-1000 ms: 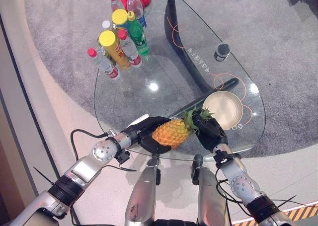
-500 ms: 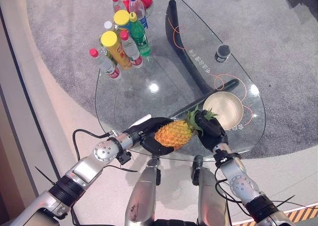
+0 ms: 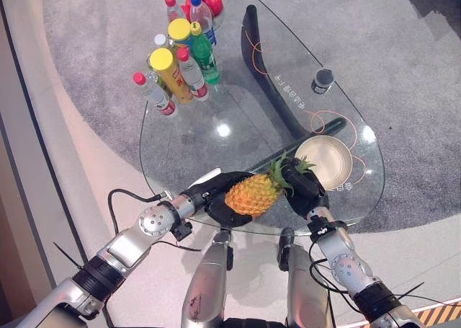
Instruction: Pick up the fruit to the plate
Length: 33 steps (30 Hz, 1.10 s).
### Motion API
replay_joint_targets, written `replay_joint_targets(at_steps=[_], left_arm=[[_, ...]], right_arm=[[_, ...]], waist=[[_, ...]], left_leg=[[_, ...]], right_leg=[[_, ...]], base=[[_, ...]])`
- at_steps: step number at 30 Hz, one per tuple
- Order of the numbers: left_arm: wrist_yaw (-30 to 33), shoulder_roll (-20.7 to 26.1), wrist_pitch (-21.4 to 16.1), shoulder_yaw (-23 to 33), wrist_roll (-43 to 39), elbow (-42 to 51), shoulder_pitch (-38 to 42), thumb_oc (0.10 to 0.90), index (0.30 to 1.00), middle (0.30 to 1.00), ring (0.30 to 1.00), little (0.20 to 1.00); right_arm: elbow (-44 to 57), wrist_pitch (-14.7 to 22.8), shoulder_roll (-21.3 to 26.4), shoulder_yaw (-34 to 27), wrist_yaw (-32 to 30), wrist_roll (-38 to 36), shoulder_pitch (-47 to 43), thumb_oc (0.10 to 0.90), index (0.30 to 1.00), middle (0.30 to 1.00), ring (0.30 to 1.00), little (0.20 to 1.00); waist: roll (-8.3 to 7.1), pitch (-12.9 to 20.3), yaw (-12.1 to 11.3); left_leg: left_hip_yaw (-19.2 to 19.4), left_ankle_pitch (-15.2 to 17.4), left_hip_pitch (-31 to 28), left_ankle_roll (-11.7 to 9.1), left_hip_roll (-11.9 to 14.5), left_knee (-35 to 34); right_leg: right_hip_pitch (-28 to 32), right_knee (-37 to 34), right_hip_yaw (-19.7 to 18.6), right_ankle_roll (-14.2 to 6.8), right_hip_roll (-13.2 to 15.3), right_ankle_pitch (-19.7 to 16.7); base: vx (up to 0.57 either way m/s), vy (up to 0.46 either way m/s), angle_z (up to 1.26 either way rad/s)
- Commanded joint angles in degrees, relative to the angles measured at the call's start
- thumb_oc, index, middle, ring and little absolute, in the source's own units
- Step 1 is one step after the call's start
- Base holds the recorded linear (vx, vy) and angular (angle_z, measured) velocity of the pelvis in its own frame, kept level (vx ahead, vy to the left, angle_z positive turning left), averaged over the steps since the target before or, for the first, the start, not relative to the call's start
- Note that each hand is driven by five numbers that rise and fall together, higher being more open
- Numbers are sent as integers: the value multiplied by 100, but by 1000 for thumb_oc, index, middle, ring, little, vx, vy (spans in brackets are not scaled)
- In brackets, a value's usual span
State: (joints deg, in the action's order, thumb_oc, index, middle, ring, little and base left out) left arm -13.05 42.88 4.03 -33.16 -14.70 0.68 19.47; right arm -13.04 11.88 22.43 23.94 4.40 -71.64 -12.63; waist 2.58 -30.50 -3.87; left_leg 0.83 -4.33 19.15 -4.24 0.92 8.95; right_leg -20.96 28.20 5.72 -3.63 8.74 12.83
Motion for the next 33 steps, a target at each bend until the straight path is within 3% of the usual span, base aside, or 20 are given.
replay_joint_targets(at_steps=[1,10,20,24,33], left_arm=[[121,-65,-66,187,348,468,-59,800,900,900,900,900],[110,-119,11,290,286,463,-109,800,900,900,900,900],[97,-75,117,408,217,517,-232,800,900,900,900,900],[87,-91,125,487,215,517,-344,800,900,900,900,900],[155,-250,144,698,308,390,-605,800,900,900,900,900]], right_arm=[[988,295,-402,-74,610,-107,-855,100,300,300,300,200],[1024,343,-415,-158,679,-136,-813,100,300,300,300,200],[1469,573,-195,-338,639,308,-861,100,300,300,300,200],[1728,660,-50,-513,390,1010,-931,100,300,300,300,200],[2193,567,178,-855,227,1708,-857,100,300,300,300,200]], waist=[[-174,71,144],[-179,71,140],[-194,71,163],[-197,71,180],[-229,71,212]], left_leg=[[127,605,-175,467,-527,852],[140,612,-224,468,-526,847],[170,648,-275,472,-507,862],[188,689,-326,482,-496,872],[208,733,-409,484,-471,888]], right_leg=[[706,-1750,295,-43,-23,-1576],[763,-1757,320,-42,-17,-1571],[810,-1740,337,-45,-15,-1540],[857,-1731,339,-46,-22,-1508],[938,-1713,331,-42,-46,-1453]], base=[[0,0,0],[0,0,0],[0,0,0],[0,0,0],[0,0,0]])
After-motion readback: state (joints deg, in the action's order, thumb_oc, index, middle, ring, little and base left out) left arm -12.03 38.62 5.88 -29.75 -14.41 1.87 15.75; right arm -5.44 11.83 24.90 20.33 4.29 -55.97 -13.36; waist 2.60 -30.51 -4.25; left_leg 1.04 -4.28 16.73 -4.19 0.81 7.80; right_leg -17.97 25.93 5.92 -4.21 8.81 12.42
